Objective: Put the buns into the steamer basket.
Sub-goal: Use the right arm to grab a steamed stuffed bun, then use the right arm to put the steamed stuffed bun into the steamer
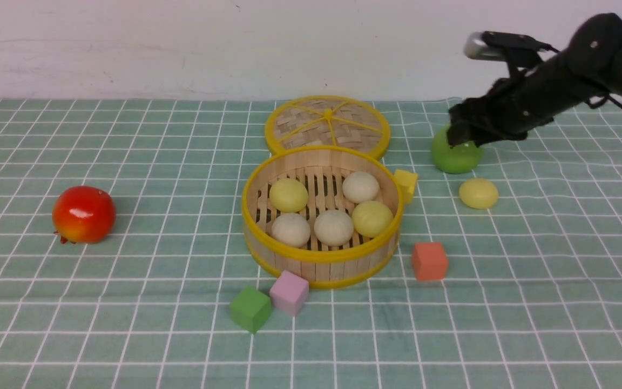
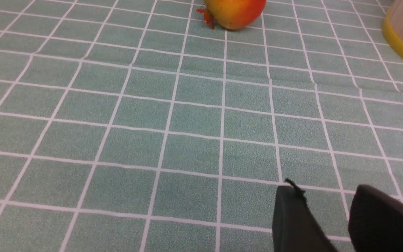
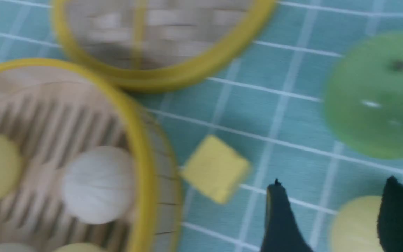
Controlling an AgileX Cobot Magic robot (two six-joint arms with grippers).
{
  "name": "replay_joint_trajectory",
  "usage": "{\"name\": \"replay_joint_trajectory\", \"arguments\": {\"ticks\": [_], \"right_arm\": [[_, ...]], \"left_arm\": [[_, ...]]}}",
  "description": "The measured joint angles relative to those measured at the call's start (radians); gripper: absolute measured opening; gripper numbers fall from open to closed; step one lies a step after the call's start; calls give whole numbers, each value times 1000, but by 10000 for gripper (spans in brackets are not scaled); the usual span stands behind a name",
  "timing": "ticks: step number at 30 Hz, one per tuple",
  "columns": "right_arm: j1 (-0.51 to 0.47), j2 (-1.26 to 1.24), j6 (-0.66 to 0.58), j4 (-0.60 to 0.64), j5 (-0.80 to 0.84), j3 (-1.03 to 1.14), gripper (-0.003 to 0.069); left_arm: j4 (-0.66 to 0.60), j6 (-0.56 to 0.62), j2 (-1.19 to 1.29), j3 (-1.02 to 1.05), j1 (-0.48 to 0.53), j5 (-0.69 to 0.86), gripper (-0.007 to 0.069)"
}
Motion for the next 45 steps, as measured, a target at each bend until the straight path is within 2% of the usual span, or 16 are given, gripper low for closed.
{"name": "replay_joint_trajectory", "arguments": {"ticks": [6,19,24,29,30,31,33,39,45], "right_arm": [[-44,45,2,-2,-7,0,293],[-51,112,3,-3,-7,0,274],[-51,127,4,-3,-2,0,230],[-51,138,4,-2,12,0,105],[-51,138,4,-2,11,0,99],[-51,138,4,-1,13,0,52],[-51,136,10,-1,17,-2,5],[-51,112,18,12,50,-5,-8],[-1,49,-10,124,84,-68,-9]], "left_arm": [[0,0,0,0,0,0,238],[0,0,0,0,1,0,238],[0,0,0,0,1,0,238],[0,0,0,0,1,0,238],[0,0,0,0,1,0,238],[0,0,0,0,1,0,238],[0,0,0,0,1,0,238],[0,0,0,0,1,0,238],[1,0,0,0,1,0,238]]}}
